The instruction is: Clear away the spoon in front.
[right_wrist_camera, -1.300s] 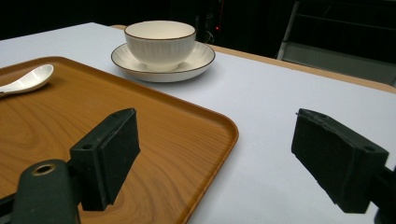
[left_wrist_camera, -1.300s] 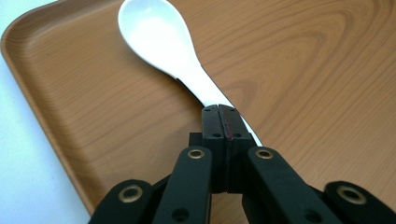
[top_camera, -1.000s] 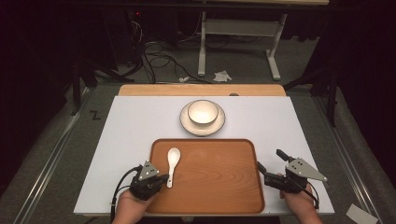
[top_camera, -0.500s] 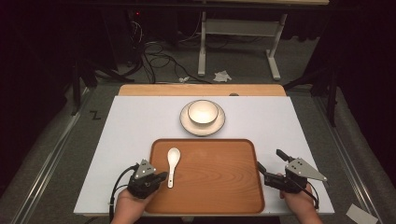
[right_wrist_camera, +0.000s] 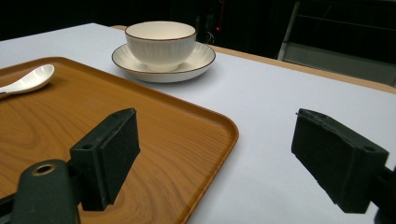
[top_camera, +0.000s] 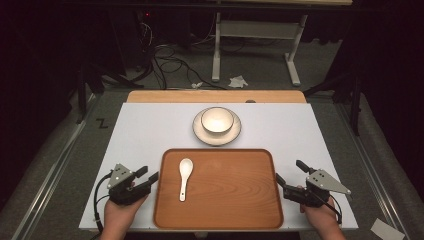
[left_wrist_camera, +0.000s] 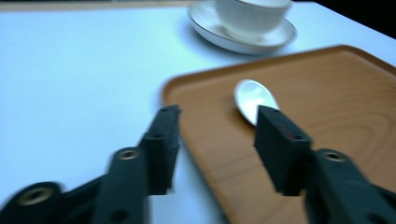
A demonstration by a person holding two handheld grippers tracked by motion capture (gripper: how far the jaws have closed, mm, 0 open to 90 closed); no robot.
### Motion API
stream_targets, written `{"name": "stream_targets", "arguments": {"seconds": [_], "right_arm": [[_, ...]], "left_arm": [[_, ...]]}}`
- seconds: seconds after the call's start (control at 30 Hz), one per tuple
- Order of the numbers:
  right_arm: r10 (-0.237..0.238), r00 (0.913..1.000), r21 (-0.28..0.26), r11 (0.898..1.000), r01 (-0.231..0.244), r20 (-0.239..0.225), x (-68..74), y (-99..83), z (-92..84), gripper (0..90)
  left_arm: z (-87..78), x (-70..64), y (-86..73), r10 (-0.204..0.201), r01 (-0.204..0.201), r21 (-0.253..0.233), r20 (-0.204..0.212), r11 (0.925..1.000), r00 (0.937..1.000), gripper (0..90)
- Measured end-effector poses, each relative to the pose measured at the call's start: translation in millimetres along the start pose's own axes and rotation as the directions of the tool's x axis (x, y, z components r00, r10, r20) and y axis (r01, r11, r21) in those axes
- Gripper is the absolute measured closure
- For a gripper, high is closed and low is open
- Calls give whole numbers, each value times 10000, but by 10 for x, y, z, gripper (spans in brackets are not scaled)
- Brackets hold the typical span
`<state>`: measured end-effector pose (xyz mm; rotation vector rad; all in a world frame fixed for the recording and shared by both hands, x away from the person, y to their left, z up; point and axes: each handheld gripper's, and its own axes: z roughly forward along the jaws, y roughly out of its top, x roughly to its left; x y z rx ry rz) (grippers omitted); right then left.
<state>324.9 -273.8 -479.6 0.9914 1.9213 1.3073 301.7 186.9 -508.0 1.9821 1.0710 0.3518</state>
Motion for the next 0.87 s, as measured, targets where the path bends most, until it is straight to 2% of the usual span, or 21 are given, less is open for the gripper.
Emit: {"name": "stream_targets", "arguments": {"seconds": [0.07,0.1,0.13,0.17,0.2,0.23,0.3,0.33,0.37,0.4,0.43,0.5,0.53,0.57,0.63,0.7,0.73,0.87], "right_arm": [[-11,10000,-3,10000,11,-12,1,0,0,164],[-31,10000,-6,10000,31,-14,2,1,0,164],[5,10000,-7,10000,-5,-20,3,2,-2,164],[-4,10000,-18,10000,4,-14,1,3,-4,164],[-15,10000,-25,10000,15,-11,-1,2,-4,164],[-15,10000,-25,10000,15,-11,-1,2,-4,164],[15,10000,-15,10000,-15,-9,-2,2,-7,164],[28,10000,-30,10000,-28,-42,-3,3,-8,164],[28,10000,-39,10000,-28,-46,-4,3,-8,164],[3,10000,-58,10000,-3,-53,-5,3,-8,164],[3,10000,-58,10000,-3,-53,-5,3,-8,164],[27,10000,-28,10000,-27,-24,-6,0,-9,164],[27,10000,-28,10000,-27,-24,-6,0,-9,164],[2,10000,-39,10000,-2,-27,-11,-1,-7,164],[35,10000,-17,10000,-35,-36,-14,-4,-4,164],[24,10000,8,10000,-24,-30,-15,-5,-4,164],[68,10000,25,10000,-68,23,-13,-7,1,164],[87,9999,110,9999,-88,77,-5,-6,12,164]], "left_arm": [[-23,27,0,-103,102,-142,-71,9998,9999,374],[-47,57,-2,-247,243,-319,-120,9992,9996,374],[-108,134,-8,-483,468,-613,-235,9970,9986,211],[-108,134,-8,-483,468,-613,-235,9970,9986,115],[-171,210,-23,-873,826,-1049,-415,9910,9953,47],[-171,210,-23,-873,826,-1049,-415,9910,9953,2],[-235,285,-42,-1198,1118,-1479,-458,9827,9917,2],[-299,343,-55,-1346,1194,-1848,-719,9755,9883,2],[-335,373,-59,-1380,1186,-2014,-852,9723,9868,2],[-335,373,-59,-1380,1186,-2014,-852,9723,9868,2],[-372,404,-65,-1422,1173,-2202,-1006,9684,9847,2],[-487,490,-92,-1427,982,-2632,-1553,9597,9775,2],[-487,490,-92,-1427,982,-2632,-1553,9597,9775,3],[-561,543,-118,-1454,913,-2831,-1764,9547,9735,3],[-588,568,-125,-1458,902,-2782,-1861,9563,9717,4],[-614,617,-127,-1573,1024,-2502,-2104,9628,9649,4],[-625,641,-137,-1576,1073,-2473,-1933,9630,9684,6],[-628,639,-137,-1428,932,-2467,-1915,9646,9711,37]]}}
